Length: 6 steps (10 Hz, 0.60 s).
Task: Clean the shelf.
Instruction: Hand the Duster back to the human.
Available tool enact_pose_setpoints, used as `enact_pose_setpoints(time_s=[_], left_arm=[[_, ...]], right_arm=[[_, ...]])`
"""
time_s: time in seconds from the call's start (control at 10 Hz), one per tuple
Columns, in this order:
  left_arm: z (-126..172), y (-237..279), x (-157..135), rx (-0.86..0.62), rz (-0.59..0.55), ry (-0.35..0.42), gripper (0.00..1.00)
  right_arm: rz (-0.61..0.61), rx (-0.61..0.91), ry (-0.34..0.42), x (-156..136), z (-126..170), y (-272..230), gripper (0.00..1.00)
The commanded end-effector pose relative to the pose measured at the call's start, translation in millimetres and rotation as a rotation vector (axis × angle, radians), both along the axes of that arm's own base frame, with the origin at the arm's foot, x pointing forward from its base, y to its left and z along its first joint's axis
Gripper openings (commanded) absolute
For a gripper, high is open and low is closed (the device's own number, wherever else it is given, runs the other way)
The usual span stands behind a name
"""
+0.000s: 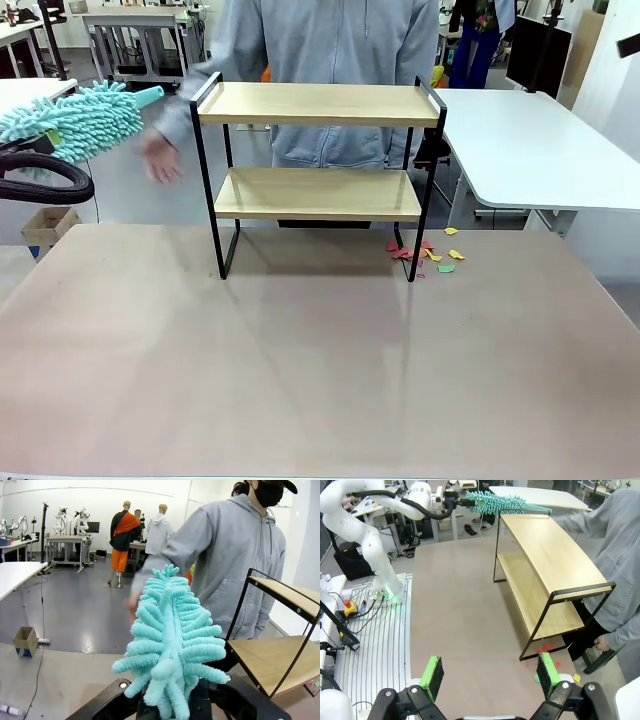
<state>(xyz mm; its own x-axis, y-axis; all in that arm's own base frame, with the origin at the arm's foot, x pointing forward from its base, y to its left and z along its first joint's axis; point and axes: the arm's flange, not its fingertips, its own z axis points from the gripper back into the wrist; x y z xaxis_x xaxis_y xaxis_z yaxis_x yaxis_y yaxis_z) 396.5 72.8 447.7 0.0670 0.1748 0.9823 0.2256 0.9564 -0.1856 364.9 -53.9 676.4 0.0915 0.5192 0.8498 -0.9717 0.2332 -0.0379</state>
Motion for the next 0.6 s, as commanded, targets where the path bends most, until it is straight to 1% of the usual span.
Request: enact_pose_setpoints(time_s=[0.0, 0.5], left_arm=[[1.0, -0.5, -0.2, 0.01, -0.002, -0.008, 0.17], [1.0, -0.5, -0.2, 0.01, -0.002, -0.008, 0.17]], right_arm=[[0.001, 0.006, 0.0, -0.5, 3.1, 0.5, 1.0], [0.001, 0.006, 0.0, -0.5, 3.1, 0.5, 1.0]])
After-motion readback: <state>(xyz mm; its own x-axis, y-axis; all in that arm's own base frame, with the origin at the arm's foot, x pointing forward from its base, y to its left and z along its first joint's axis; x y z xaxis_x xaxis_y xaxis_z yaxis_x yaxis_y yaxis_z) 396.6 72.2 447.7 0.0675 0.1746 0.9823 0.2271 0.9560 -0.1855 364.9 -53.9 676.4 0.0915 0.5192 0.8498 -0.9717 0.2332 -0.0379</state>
